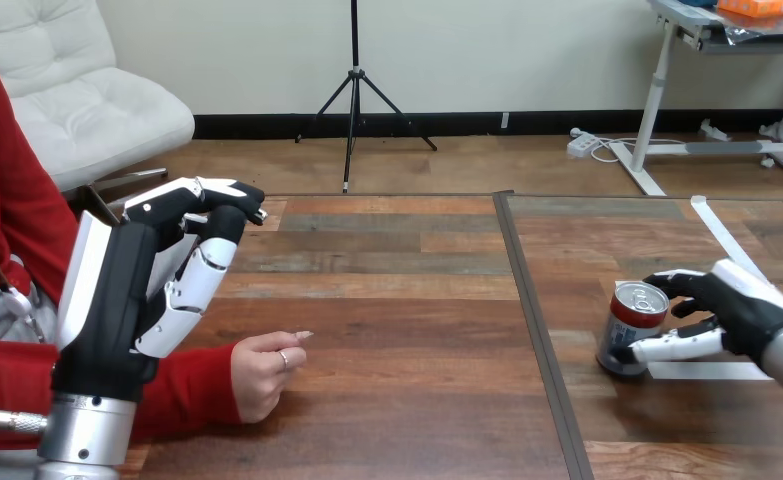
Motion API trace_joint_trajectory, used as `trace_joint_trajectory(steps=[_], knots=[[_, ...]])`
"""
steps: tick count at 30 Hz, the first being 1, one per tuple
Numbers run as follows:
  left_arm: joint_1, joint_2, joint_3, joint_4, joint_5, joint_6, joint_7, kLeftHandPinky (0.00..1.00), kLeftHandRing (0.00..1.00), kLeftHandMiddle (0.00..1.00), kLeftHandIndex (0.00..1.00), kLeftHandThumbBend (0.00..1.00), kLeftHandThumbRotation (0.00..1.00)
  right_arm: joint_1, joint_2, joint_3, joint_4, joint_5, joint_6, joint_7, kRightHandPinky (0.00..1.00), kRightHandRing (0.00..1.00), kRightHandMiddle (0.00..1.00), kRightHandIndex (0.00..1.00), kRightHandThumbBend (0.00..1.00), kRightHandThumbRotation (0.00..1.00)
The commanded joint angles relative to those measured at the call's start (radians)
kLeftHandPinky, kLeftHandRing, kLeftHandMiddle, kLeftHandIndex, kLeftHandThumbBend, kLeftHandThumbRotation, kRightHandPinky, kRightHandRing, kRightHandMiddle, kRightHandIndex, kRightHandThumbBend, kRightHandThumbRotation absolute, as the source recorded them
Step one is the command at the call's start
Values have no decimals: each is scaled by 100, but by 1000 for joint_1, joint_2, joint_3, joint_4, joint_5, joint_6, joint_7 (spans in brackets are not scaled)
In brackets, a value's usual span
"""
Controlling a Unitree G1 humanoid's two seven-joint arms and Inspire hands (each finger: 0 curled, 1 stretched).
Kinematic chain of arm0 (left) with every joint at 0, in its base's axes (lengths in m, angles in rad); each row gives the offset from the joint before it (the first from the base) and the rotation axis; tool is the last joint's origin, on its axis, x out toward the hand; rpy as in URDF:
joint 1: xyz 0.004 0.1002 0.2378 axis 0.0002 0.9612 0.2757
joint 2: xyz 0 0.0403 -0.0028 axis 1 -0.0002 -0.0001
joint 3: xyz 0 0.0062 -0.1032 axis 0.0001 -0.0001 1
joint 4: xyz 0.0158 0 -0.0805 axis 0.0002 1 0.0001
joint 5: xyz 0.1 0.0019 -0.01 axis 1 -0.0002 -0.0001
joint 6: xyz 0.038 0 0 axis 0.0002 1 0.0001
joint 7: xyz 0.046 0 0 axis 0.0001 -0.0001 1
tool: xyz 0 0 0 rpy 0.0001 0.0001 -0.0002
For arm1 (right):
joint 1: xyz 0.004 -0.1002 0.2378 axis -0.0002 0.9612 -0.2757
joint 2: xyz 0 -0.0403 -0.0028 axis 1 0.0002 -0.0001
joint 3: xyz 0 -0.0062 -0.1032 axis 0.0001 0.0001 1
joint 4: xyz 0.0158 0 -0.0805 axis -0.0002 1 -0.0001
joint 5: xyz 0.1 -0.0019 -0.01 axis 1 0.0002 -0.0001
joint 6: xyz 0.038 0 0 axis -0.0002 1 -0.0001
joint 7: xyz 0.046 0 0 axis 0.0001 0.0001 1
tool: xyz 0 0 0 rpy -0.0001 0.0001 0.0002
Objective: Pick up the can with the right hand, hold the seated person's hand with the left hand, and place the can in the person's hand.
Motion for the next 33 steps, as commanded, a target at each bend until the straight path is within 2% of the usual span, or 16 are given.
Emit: trace_joint_trajectory(steps=[1,23,33], knots=[[-54,4,12,-10,-13,-20,-4,50,63,65,51,43,95,-28,29,14,-14,-10,-1,-45,77,89,91,91,100,42],[-53,1,10,-13,-24,-18,-16,49,61,63,49,39,89,-57,68,58,-1,-64,41,-124,80,93,96,97,100,51],[-52,1,9,-10,-33,-19,-21,48,59,61,49,36,85,-68,79,59,2,-61,47,-137,80,92,94,96,100,53]])
